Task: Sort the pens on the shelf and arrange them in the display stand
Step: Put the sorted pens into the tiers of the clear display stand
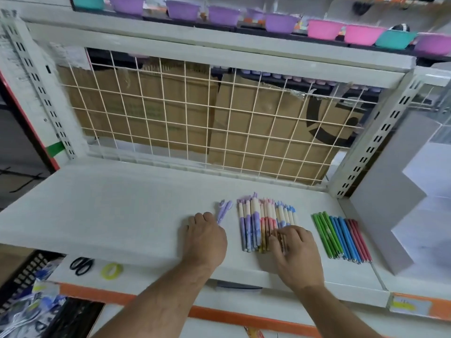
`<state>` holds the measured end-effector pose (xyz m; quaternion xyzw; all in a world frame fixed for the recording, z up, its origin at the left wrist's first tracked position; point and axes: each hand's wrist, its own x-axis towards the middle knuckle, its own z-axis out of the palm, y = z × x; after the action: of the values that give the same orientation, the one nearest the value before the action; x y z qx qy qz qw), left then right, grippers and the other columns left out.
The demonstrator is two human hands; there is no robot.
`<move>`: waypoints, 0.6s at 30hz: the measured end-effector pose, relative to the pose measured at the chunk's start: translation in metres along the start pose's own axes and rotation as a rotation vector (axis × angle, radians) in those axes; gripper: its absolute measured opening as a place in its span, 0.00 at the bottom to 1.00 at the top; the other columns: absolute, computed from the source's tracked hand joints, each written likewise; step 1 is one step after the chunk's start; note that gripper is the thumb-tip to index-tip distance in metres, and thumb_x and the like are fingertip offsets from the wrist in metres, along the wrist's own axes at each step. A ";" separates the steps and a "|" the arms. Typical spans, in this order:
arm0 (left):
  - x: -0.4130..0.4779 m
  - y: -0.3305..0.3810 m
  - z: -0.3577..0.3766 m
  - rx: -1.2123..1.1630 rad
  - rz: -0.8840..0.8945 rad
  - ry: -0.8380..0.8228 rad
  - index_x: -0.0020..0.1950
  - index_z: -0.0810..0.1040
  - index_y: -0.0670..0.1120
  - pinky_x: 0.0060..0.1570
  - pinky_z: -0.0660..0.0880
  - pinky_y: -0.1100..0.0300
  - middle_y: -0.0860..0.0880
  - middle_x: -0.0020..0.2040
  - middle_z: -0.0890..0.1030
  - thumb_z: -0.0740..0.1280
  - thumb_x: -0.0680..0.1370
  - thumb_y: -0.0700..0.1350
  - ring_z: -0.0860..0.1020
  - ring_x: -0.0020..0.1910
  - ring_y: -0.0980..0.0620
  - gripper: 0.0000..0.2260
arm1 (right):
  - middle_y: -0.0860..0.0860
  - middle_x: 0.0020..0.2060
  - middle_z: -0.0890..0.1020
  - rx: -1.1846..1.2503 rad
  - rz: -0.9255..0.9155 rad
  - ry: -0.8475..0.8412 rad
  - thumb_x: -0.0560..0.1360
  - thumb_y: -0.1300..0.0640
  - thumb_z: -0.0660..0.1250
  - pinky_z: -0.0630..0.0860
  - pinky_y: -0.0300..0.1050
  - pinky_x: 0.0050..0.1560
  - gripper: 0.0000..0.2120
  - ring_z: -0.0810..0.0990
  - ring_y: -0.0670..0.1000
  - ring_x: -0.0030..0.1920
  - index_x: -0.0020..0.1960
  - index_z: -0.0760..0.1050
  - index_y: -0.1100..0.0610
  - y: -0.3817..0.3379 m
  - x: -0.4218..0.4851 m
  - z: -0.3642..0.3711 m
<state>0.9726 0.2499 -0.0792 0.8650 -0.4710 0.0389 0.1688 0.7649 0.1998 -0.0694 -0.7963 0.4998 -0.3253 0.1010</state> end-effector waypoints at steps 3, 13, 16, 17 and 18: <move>0.000 0.001 0.001 0.036 0.007 -0.023 0.56 0.71 0.47 0.52 0.68 0.56 0.48 0.54 0.76 0.56 0.80 0.47 0.74 0.53 0.48 0.08 | 0.47 0.47 0.79 0.001 0.000 0.001 0.76 0.53 0.70 0.75 0.49 0.53 0.05 0.73 0.50 0.51 0.50 0.79 0.53 0.001 0.000 0.000; -0.001 0.003 -0.001 0.047 -0.002 -0.066 0.55 0.70 0.47 0.51 0.70 0.58 0.48 0.54 0.76 0.60 0.77 0.42 0.75 0.53 0.49 0.08 | 0.47 0.45 0.78 0.003 0.020 0.001 0.76 0.52 0.69 0.76 0.50 0.51 0.06 0.73 0.50 0.49 0.50 0.79 0.54 -0.003 0.000 -0.003; -0.001 0.001 0.000 0.034 -0.016 -0.050 0.54 0.71 0.47 0.49 0.70 0.57 0.48 0.52 0.77 0.61 0.78 0.43 0.75 0.52 0.49 0.06 | 0.48 0.44 0.77 0.004 0.023 0.005 0.76 0.52 0.69 0.76 0.50 0.51 0.07 0.74 0.50 0.48 0.50 0.79 0.55 -0.005 0.000 -0.003; 0.000 0.000 0.001 0.026 -0.017 -0.046 0.53 0.71 0.47 0.48 0.71 0.57 0.48 0.52 0.77 0.61 0.78 0.43 0.76 0.51 0.49 0.05 | 0.48 0.45 0.77 0.003 0.018 -0.001 0.76 0.52 0.69 0.76 0.49 0.51 0.07 0.74 0.50 0.48 0.50 0.79 0.55 -0.005 0.000 -0.003; 0.000 -0.001 0.001 0.012 -0.021 -0.051 0.53 0.71 0.47 0.48 0.71 0.56 0.48 0.51 0.78 0.61 0.78 0.42 0.76 0.51 0.48 0.05 | 0.48 0.45 0.77 0.003 0.014 -0.009 0.77 0.51 0.69 0.76 0.49 0.51 0.07 0.74 0.50 0.49 0.50 0.79 0.55 -0.005 0.000 -0.003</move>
<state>0.9730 0.2500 -0.0801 0.8715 -0.4659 0.0180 0.1520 0.7664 0.2023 -0.0646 -0.7941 0.5044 -0.3219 0.1065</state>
